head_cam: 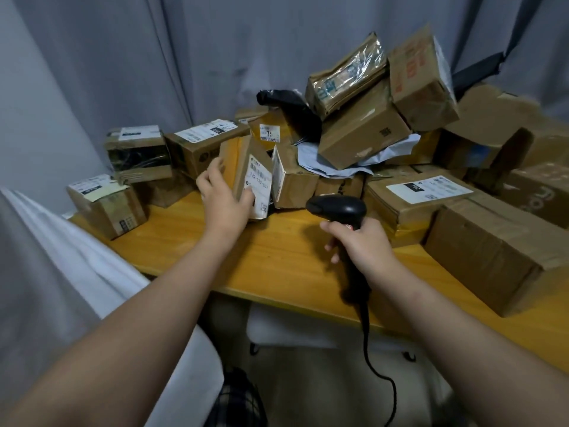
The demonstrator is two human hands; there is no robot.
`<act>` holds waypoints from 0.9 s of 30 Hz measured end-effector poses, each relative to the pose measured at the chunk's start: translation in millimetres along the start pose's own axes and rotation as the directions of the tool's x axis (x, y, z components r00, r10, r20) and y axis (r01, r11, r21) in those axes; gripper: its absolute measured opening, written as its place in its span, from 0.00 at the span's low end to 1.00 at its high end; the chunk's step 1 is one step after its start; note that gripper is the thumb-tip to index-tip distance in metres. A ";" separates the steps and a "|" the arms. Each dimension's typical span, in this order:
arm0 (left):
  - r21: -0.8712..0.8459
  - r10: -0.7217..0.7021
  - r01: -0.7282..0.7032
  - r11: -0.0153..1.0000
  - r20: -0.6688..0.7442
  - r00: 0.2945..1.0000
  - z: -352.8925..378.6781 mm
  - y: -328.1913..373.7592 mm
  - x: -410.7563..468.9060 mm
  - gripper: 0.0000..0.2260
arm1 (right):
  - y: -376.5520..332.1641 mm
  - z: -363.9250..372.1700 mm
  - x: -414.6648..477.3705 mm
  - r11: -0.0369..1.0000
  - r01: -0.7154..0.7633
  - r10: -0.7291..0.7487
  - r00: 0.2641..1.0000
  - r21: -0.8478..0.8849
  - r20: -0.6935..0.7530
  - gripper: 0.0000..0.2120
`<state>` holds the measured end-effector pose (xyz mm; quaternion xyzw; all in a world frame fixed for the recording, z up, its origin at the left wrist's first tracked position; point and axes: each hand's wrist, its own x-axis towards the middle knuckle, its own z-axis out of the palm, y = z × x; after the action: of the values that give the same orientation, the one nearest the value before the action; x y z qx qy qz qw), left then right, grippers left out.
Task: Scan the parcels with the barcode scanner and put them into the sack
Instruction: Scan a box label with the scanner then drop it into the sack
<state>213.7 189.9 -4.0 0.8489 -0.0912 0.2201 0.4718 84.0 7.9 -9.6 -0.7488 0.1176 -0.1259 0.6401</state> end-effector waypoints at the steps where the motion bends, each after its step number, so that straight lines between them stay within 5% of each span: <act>1: -0.055 0.006 -0.005 0.998 0.005 1.000 -7.4 2.1 -13.0 0.32 | -0.1 0.3 -5.2 1.000 0.008 -0.008 1.000 -0.004 0.012 0.05; 5: -0.353 -0.151 0.196 0.915 0.151 0.977 -27.3 12.0 -69.0 0.29 | 7.1 3.1 -30.6 0.998 0.032 -0.030 0.998 0.053 -0.051 0.09; 11: -0.388 -0.196 0.374 0.842 0.425 0.884 -12.8 11.4 -129.7 0.28 | 19.8 7.4 -66.6 0.889 -0.038 0.060 0.998 0.456 -0.035 0.08; 16: -0.322 -0.153 0.332 0.887 0.472 0.868 -14.5 19.1 -125.0 0.22 | 30.2 1.0 -76.9 0.913 0.038 0.007 0.994 0.407 -0.108 0.12; 21: -0.338 -0.020 0.256 0.906 0.569 0.822 -18.2 20.2 -123.9 0.35 | 31.5 -4.0 -81.0 0.965 0.186 -0.147 0.968 0.183 -0.205 0.13; 27: -0.412 -0.004 0.277 0.868 0.552 0.834 -7.7 4.7 -128.5 0.36 | 49.9 6.5 -100.5 0.961 0.270 -0.275 0.929 -0.056 -0.247 0.08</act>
<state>95.8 187.0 -56.0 0.7382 -0.2050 -0.0904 0.6363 -9.1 40.2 -63.6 -0.7423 0.0942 -0.3065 0.5883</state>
